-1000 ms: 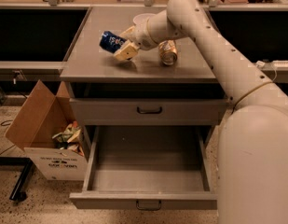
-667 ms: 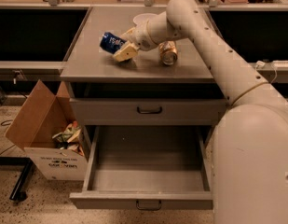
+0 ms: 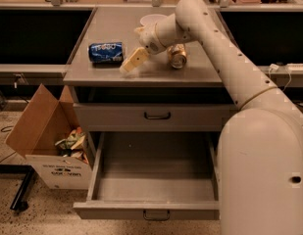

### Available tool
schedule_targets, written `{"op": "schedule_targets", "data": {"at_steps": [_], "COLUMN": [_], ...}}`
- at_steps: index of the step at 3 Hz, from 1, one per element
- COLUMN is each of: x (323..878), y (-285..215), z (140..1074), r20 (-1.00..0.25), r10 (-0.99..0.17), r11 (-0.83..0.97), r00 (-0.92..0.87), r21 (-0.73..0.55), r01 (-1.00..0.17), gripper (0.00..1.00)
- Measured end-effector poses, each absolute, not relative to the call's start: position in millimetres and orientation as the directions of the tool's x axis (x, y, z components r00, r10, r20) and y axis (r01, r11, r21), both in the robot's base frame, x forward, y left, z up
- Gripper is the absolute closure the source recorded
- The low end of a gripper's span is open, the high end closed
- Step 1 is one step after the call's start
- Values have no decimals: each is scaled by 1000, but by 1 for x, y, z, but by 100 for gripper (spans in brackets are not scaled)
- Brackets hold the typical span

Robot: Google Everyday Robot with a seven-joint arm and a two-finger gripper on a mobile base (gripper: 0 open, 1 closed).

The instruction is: Pick pepsi can from middle drawer and place on counter

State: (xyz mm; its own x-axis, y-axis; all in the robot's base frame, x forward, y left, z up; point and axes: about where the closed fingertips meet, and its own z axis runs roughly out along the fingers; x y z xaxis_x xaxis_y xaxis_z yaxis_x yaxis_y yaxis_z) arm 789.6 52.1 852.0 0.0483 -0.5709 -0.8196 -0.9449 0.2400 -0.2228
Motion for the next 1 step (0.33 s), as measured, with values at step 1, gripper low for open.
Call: {"op": "schedule_targets", "data": {"at_steps": [1], "x": [788], "y": [45], "z": [863], "r20": [-824], "r10": [-561], "r11": [257], "r00": [81], "r21": [-266], "r01": [-929], "gripper": [0]}}
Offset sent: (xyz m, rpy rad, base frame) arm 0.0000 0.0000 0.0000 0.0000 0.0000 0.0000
